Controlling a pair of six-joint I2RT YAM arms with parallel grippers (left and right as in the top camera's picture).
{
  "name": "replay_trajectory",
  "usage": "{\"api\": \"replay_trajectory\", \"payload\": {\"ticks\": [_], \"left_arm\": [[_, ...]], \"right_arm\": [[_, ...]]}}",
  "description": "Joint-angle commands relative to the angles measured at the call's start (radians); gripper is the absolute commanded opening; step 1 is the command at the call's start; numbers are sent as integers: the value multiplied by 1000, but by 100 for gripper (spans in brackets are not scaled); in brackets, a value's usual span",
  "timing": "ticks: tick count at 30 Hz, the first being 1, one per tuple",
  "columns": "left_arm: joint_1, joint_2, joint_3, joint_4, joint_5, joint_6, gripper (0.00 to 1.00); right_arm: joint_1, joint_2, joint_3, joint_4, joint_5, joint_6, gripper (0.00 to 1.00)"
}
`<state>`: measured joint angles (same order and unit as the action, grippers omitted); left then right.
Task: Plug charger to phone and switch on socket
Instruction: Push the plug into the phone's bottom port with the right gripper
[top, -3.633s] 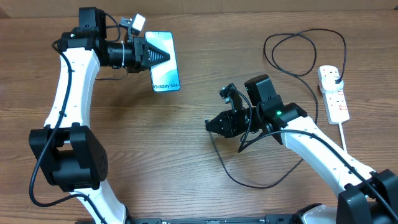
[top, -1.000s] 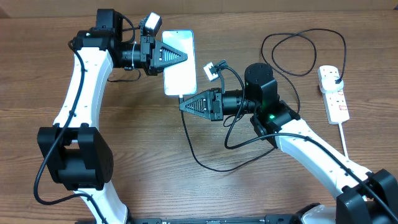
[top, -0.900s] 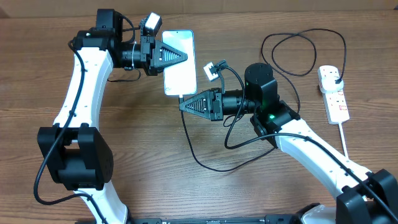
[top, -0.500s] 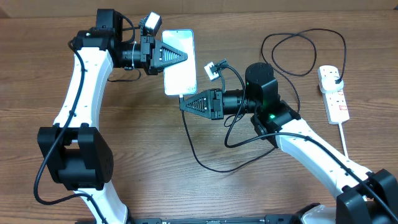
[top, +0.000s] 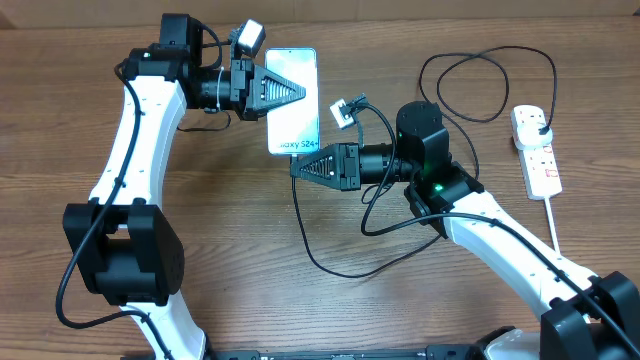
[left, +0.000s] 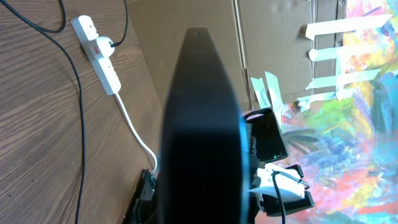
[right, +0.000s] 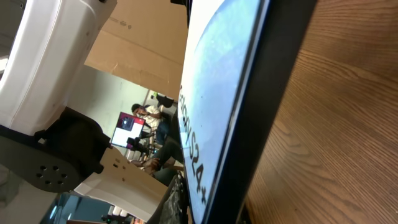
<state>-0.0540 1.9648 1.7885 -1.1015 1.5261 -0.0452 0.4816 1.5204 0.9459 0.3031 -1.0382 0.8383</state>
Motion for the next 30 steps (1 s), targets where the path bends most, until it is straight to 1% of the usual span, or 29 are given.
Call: {"api": "replay_trajectory", "payload": {"ticks": [1, 5, 10, 15, 20, 30], "left_arm": [[-53, -2, 11, -13, 34, 24, 5], [-53, -2, 11, -17, 22, 24, 4], [-58, -2, 11, -55, -40, 25, 4], [-79, -2, 11, -72, -40, 42, 4], [-95, -2, 11, -75, -40, 43, 4], [-97, -2, 11, -112, -40, 53, 4]], "right_arm": [[-46, -11, 11, 26, 132, 8, 4], [-78, -11, 11, 26, 128, 30, 4], [-91, -11, 12, 26, 121, 30, 4], [-92, -11, 12, 37, 122, 30, 4], [-91, -11, 12, 97, 125, 61, 4], [-100, -10, 12, 97, 148, 76, 4]]}}
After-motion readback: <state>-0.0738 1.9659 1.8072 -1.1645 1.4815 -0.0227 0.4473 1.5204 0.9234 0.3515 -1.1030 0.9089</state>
